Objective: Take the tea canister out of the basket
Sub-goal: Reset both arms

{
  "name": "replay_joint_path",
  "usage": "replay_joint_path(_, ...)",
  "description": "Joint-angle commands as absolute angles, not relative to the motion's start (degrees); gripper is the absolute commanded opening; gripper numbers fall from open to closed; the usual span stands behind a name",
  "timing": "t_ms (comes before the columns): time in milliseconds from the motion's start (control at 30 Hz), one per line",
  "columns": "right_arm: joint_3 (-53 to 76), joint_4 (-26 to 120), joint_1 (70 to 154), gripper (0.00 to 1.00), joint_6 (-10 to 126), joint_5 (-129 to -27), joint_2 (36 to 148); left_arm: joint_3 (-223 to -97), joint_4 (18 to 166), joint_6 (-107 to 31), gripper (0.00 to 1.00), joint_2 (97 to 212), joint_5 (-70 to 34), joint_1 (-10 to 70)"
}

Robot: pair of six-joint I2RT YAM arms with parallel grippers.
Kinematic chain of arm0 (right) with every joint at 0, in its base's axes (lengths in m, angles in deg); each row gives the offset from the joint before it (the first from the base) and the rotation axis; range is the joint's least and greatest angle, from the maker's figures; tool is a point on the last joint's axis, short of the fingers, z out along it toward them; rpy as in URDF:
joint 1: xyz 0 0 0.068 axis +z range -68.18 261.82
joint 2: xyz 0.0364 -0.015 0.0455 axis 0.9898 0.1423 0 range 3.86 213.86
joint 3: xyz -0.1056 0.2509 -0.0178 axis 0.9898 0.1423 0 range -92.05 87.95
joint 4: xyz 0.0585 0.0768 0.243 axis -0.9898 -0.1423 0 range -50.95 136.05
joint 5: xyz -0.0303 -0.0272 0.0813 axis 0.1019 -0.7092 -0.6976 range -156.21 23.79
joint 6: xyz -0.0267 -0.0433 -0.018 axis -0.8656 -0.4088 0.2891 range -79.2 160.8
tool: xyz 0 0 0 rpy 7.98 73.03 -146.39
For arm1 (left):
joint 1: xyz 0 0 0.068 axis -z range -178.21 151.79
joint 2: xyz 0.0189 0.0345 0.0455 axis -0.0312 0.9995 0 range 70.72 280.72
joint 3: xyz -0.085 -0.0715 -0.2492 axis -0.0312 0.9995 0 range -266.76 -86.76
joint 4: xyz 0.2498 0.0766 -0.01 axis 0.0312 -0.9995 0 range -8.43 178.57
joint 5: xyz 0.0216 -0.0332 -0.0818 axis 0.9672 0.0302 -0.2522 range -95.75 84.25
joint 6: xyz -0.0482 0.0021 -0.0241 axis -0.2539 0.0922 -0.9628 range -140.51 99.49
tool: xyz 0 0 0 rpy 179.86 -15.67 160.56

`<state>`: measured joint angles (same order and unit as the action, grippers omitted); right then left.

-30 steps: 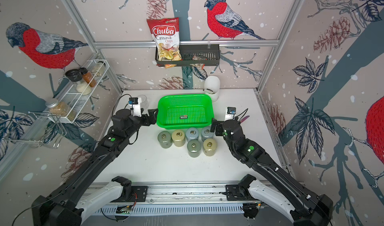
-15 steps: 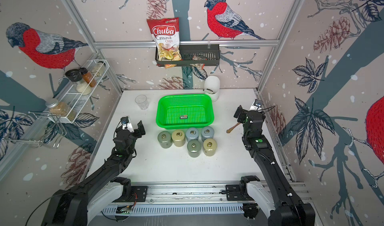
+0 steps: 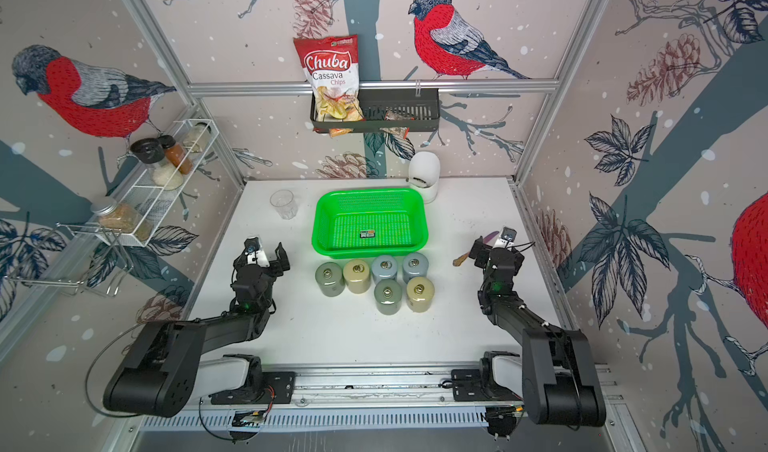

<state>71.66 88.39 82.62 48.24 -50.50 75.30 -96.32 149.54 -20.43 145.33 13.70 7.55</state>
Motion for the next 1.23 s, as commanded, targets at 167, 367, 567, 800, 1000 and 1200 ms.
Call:
replay_joint_path(167,73.07,109.81,82.26,1.0,48.59,-50.75,86.93,-98.41,158.27,-21.56,0.96,152.89,9.01,5.19)
replay_joint_path(367,76.9,120.99,83.5,1.0,46.6,-50.76,90.74,-100.93,157.32,-22.04,0.96,157.44,8.12,4.74)
replay_joint_path(567,75.81,118.49,84.43,1.0,45.86,-49.82,90.53,-101.26,157.14,-22.18,0.96,157.78,7.67,4.47)
replay_joint_path(800,75.56,117.2,84.37,1.0,46.02,-49.86,90.15,-101.37,157.03,-22.18,0.96,157.83,7.77,4.47)
replay_joint_path(1000,75.52,117.32,84.41,1.0,46.0,-49.78,90.33,-101.44,156.95,-22.19,0.96,157.83,7.72,4.47)
replay_joint_path(1200,75.58,117.42,84.42,1.0,45.97,-49.83,90.19,-101.19,157.13,-22.17,0.96,157.74,7.7,4.42)
